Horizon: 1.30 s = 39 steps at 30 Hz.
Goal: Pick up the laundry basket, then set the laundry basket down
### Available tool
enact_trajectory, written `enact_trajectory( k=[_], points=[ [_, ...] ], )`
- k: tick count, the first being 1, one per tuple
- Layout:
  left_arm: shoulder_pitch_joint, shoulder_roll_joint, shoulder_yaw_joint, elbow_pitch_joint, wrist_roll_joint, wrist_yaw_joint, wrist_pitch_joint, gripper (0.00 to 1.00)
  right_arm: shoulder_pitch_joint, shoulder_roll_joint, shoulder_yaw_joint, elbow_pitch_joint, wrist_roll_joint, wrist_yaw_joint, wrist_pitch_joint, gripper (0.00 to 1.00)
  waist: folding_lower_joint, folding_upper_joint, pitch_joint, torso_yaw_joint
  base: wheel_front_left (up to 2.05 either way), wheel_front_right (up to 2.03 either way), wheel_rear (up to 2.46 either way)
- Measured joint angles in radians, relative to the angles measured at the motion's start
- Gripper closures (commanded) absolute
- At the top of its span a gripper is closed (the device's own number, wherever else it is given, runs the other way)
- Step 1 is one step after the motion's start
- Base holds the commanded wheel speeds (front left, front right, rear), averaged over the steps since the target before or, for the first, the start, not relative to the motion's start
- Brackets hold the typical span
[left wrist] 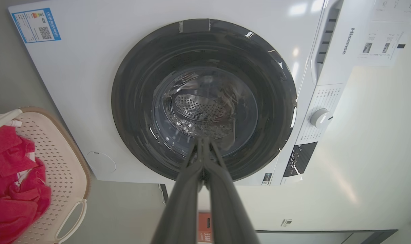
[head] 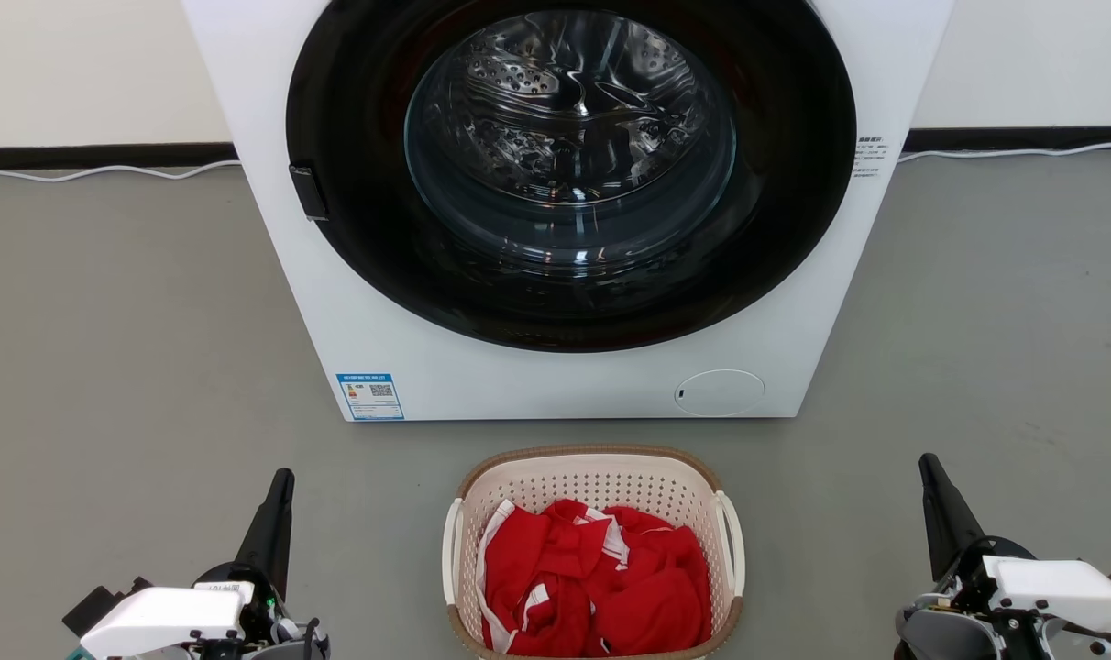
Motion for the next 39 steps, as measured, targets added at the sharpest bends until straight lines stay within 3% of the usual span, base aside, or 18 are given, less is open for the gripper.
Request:
enact_trajectory(
  k=[18,19,25,39],
  points=[
    [0.000,0.000,0.000,0.000,0.000,0.000,0.000,1.00,0.000,0.000,0.000,0.000,0.000,0.000,0.000,1.00,0.0000,0.0000,0.000,0.000,0.00,0.00,0.00],
    [0.003,-0.001,0.000,0.005,0.000,0.000,-0.001,0.00,0.003,0.001,0.001,0.005,0.000,0.000,0.000,0.00,-0.0001,0.0000,0.000,0.000,0.00,0.00,0.00],
    [0.070,-0.015,-0.003,0.065,0.000,0.001,-0.002,0.00,0.068,0.016,0.005,0.061,0.000,0.000,-0.002,0.00,0.0000,0.0000,0.001,0.000,0.00,0.00,0.00],
    [0.074,-0.013,-0.012,0.037,0.003,0.001,-0.030,0.00,0.071,0.016,0.026,0.023,-0.028,0.000,-0.036,0.00,0.0002,0.0000,-0.001,0.001,0.00,0.00,0.00]
  ],
)
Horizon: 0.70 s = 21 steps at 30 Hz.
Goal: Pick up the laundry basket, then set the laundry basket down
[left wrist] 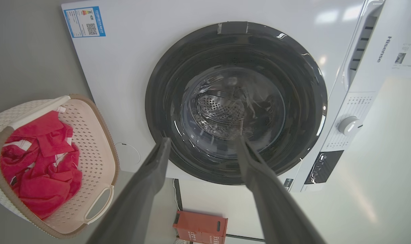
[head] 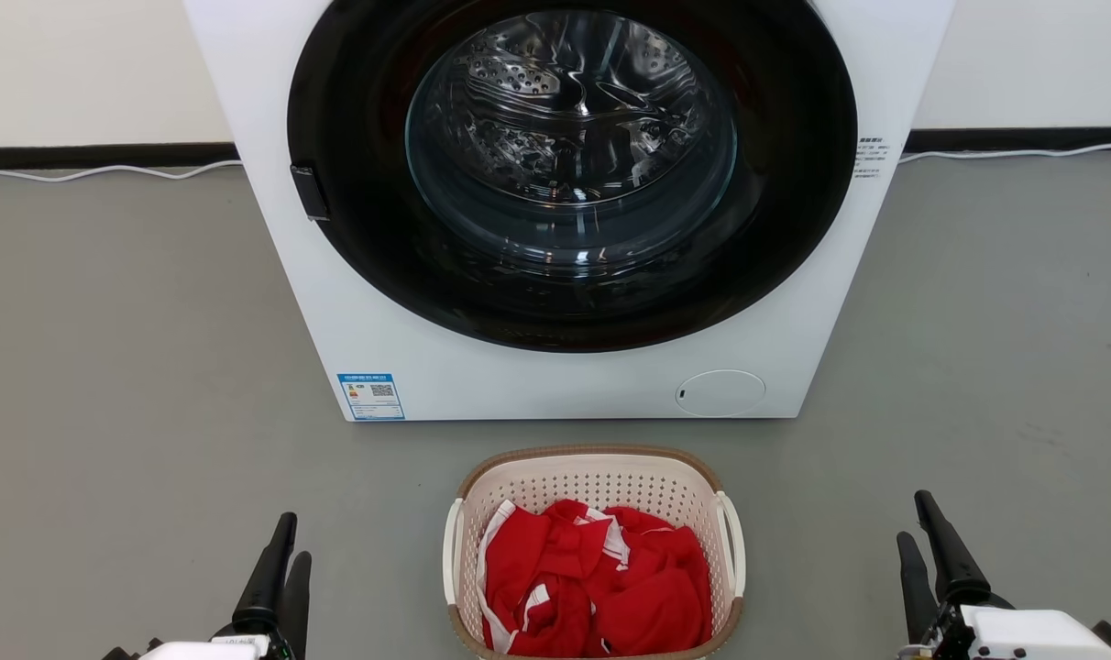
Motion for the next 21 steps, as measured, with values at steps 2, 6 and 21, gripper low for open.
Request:
enact_trajectory(
  k=[2,6,21],
  points=[
    [0.000,0.001,-0.003,-0.002,0.000,0.000,-0.008,0.00,0.001,0.000,0.004,-0.004,-0.015,0.000,-0.007,0.00,0.0000,0.0000,0.000,0.000,0.00,0.00,0.00],
    [0.001,0.006,-0.009,-0.008,0.015,0.000,-0.020,0.00,0.009,0.000,0.009,-0.012,-0.057,0.000,-0.017,0.00,-0.0001,0.0000,-0.002,0.001,0.00,0.00,0.00],
    [0.001,0.031,-0.036,-0.005,0.108,0.000,-0.070,0.00,0.009,-0.001,0.026,-0.029,-0.257,0.000,-0.056,0.00,-0.0001,0.0000,-0.011,0.005,0.00,0.00,0.00]
  ],
)
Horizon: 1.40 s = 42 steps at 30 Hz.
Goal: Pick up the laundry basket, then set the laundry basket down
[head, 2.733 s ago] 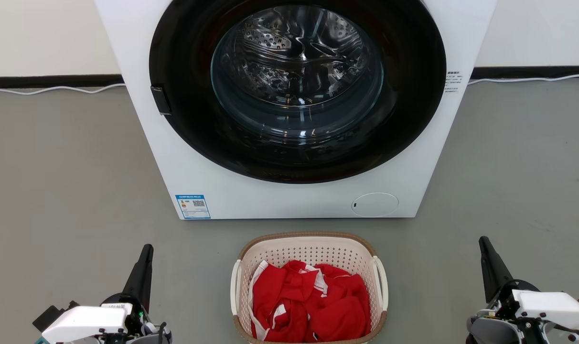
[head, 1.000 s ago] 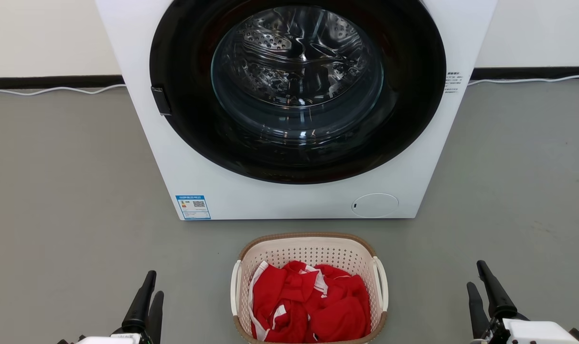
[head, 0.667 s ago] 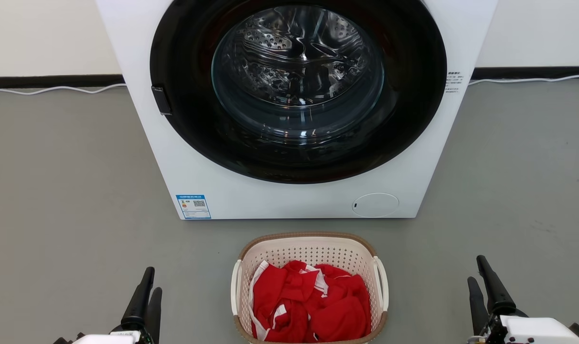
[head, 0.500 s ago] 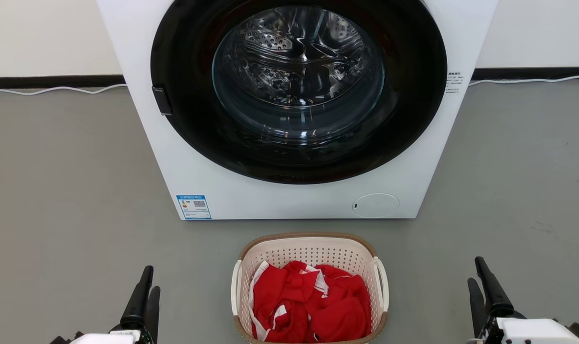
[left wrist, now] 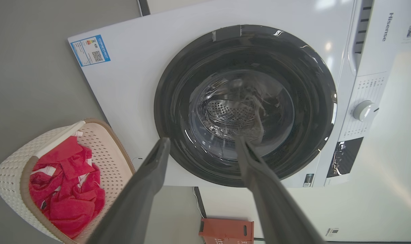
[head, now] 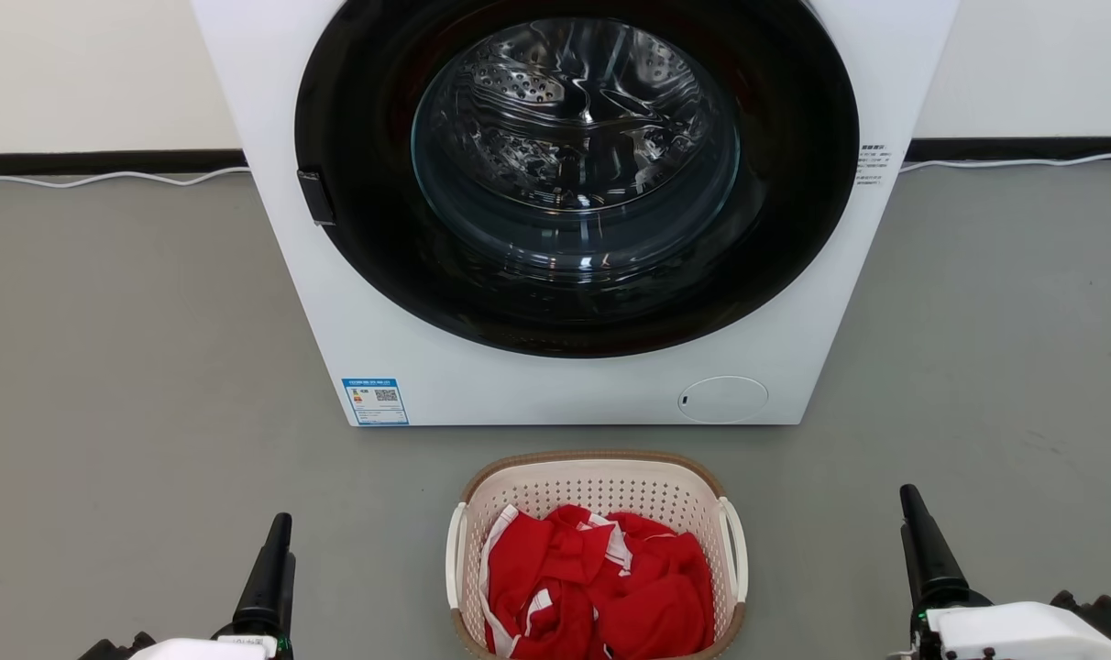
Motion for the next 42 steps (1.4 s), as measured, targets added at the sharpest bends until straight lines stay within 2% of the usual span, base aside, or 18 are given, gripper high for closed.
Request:
enact_trajectory(
  k=[22,42],
  points=[
    [-0.012,0.013,-0.012,0.027,0.336,0.000,-0.062,0.00,-0.027,-0.004,0.049,-0.013,-0.436,0.000,-0.061,0.00,0.0000,0.0000,-0.012,0.010,0.00,0.00,0.00],
    [-0.013,0.043,-0.026,0.022,0.662,-0.001,-0.120,0.00,-0.043,-0.009,0.075,0.010,-0.738,0.000,-0.117,0.00,-0.0001,0.0000,-0.015,0.013,0.00,0.00,0.00]
  ],
)
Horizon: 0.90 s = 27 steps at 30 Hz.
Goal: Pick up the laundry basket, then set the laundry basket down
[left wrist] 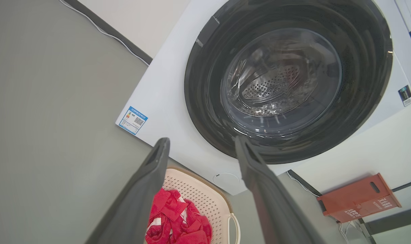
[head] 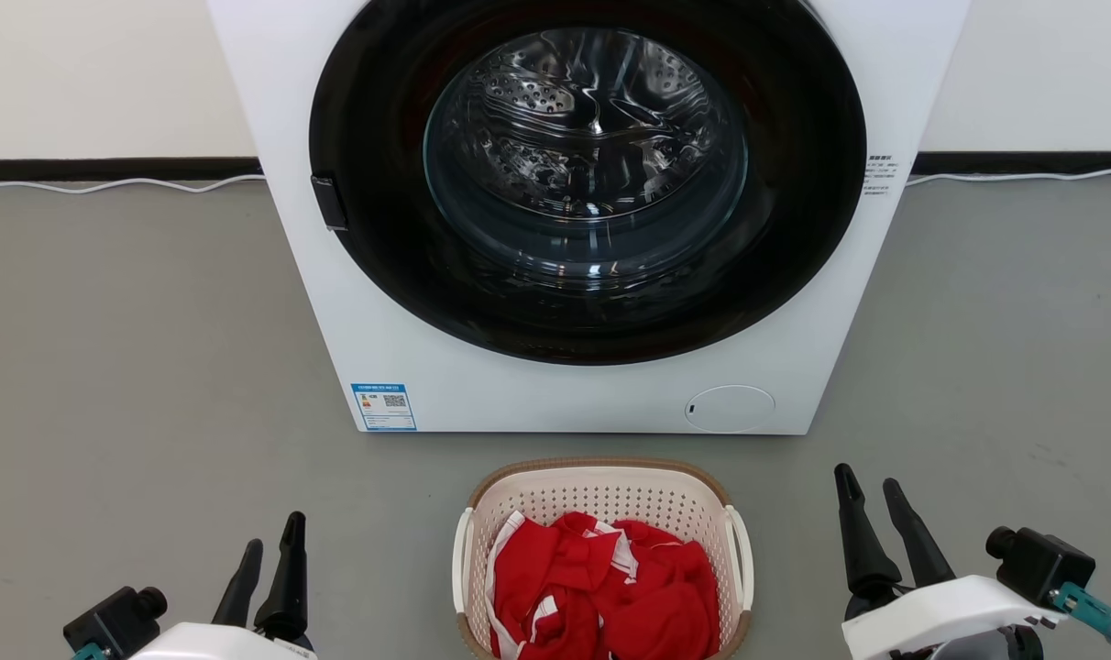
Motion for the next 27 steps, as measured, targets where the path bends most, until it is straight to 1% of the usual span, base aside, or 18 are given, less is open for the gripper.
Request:
enact_trajectory(
  k=[2,10,27],
  points=[
    [0.000,0.001,0.008,0.000,0.050,0.000,-0.007,0.00,0.000,0.000,-0.004,0.007,-0.030,0.000,-0.008,0.00,0.0000,0.0000,-0.001,0.002,0.00,0.00,0.00],
    [0.001,0.009,0.012,0.000,0.165,0.000,-0.030,0.00,0.000,-0.002,-0.012,0.019,-0.125,0.000,-0.031,0.00,0.0000,0.0000,-0.004,0.004,0.00,0.00,0.00],
    [0.002,0.031,0.012,-0.005,0.367,0.000,-0.074,0.00,0.001,-0.005,-0.003,0.035,-0.303,0.000,-0.081,0.00,0.0000,0.0000,-0.004,0.004,0.00,0.00,0.00]
  ],
)
